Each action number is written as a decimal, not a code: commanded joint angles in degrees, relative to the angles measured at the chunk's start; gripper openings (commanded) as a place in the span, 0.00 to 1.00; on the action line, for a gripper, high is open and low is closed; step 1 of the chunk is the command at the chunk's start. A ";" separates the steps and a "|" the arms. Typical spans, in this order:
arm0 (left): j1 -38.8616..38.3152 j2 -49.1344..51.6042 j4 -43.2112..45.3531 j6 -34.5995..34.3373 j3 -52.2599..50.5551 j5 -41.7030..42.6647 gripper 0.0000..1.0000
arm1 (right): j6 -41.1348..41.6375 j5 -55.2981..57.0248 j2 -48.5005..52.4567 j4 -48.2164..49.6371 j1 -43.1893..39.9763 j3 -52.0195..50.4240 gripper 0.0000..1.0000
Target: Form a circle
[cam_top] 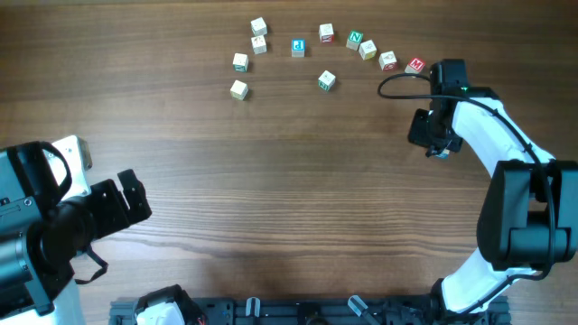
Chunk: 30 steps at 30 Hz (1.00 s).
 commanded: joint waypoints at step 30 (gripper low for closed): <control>0.42 -0.44 0.15 -0.55 -0.31 -0.55 1.00 | -4.66 -14.36 -38.21 -12.61 2.38 0.09 0.29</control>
